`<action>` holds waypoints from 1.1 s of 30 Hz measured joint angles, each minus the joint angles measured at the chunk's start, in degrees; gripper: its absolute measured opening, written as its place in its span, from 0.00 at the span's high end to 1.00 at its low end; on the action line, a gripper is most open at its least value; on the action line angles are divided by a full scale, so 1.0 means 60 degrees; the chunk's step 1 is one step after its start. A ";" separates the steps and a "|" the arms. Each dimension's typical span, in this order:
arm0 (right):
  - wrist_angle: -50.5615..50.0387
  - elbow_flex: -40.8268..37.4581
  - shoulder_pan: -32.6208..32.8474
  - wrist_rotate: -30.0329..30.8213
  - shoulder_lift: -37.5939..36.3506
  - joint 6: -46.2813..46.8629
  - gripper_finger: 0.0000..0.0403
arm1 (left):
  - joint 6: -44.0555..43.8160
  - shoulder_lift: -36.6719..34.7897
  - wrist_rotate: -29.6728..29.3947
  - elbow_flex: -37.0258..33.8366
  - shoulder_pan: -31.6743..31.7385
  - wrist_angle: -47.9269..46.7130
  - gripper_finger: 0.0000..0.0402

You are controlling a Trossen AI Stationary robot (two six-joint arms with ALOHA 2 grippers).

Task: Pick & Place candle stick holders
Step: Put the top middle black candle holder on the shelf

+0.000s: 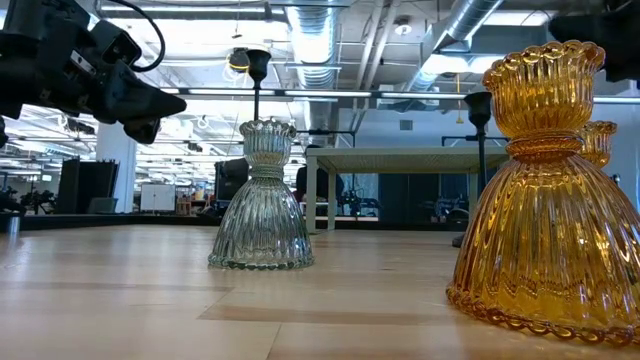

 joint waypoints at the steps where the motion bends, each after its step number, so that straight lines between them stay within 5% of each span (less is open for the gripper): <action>1: 0.0001 0.0000 -0.0003 0.0203 0.0000 -0.0003 1.00 | -0.0003 0.0070 -0.0144 0.0000 0.0000 0.0010 0.98; 7: 0.0031 0.0000 -0.0003 0.1180 0.0000 -0.0002 1.00 | -0.0033 0.0878 -0.0198 0.0000 -0.0003 0.0026 0.98; 21: 0.0207 0.0000 -0.0003 0.1183 -0.0002 -0.0004 1.00 | 0.1101 0.2944 -0.0628 0.0004 0.0000 0.1594 0.96; 33: 0.0194 0.0000 -0.0003 0.1170 0.0000 -0.0007 1.00 | 0.0991 0.3847 -0.0628 0.0004 0.0000 0.2279 0.79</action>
